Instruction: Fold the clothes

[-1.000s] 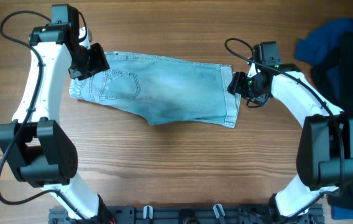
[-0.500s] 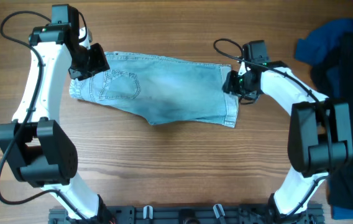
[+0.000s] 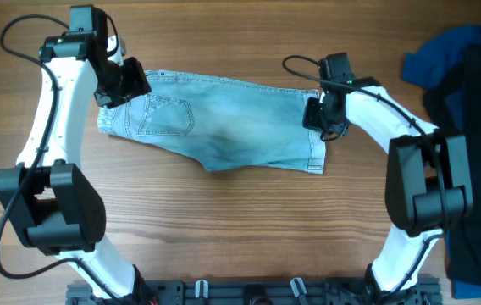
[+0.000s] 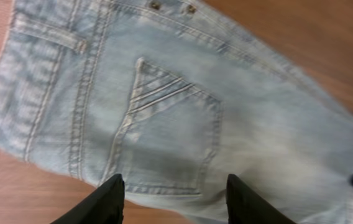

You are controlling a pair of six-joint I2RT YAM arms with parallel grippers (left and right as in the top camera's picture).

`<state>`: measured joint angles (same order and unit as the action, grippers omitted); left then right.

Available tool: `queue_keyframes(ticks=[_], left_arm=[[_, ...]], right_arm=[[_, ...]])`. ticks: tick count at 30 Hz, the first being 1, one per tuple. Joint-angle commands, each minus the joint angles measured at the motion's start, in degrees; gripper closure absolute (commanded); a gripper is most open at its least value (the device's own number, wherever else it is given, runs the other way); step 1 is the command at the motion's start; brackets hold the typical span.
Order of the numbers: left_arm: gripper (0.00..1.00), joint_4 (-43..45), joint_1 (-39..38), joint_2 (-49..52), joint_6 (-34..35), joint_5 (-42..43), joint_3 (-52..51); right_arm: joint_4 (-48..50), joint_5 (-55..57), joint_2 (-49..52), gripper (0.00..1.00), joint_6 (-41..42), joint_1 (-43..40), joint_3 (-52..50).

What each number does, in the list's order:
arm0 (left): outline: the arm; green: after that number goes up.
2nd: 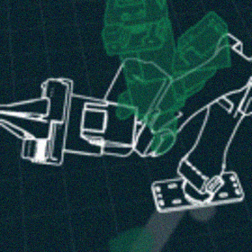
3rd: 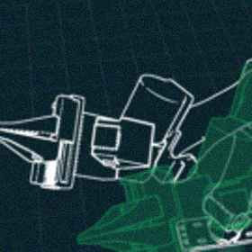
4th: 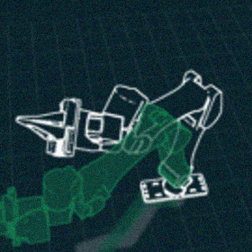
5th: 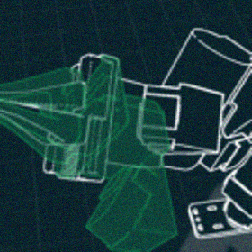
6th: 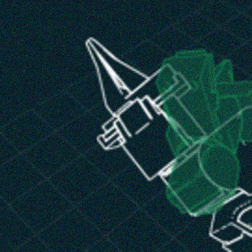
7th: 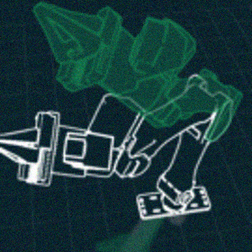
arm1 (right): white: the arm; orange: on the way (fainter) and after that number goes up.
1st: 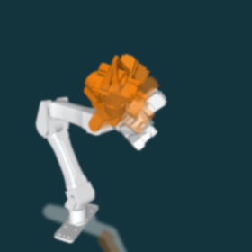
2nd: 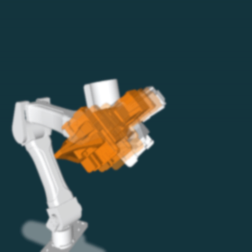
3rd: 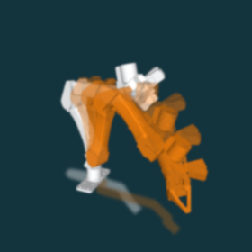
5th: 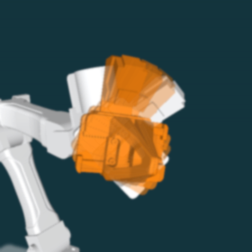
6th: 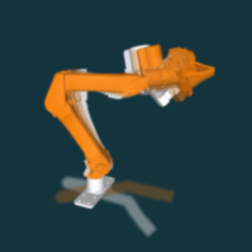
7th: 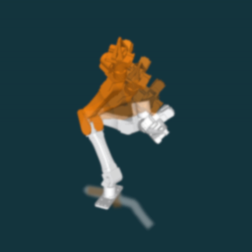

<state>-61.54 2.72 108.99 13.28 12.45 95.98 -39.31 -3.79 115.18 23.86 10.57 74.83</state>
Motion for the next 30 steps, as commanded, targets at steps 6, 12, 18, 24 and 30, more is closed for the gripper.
queue_keyframes(ticks=[6, 12, 18, 24, 30], left_arm=[[0.84, 5.9, -10.1, 2.7, 8.2, 10.0, 0.6], [0.92, 12.4, -19.1, 9.0, 11.2, 18.8, 0.6], [0.96, 9.0, -22.0, 8.9, 11.2, 24.4, 0.6], [0.96, 0.1, -21.7, 8.9, 10.8, 21.6, 0.6], [0.96, 0.3, -25.6, 9.2, 11.3, 19.2, 0.6]], right_arm=[[-13.9, -2.1, 4.1, 0.95, -10.5, -9.0, 13.7], [-26.4, -2.7, 3.8, 0.96, -14.7, -9.2, 28.2], [-32.8, -2.9, 3.4, 0.96, -14.8, -9.2, 37.3], [-33.4, -2.9, 3.4, 0.96, -14.9, -9.2, 38.1], [-33.4, -3.8, 3.4, 0.96, -14.7, -9.2, 38.1]])
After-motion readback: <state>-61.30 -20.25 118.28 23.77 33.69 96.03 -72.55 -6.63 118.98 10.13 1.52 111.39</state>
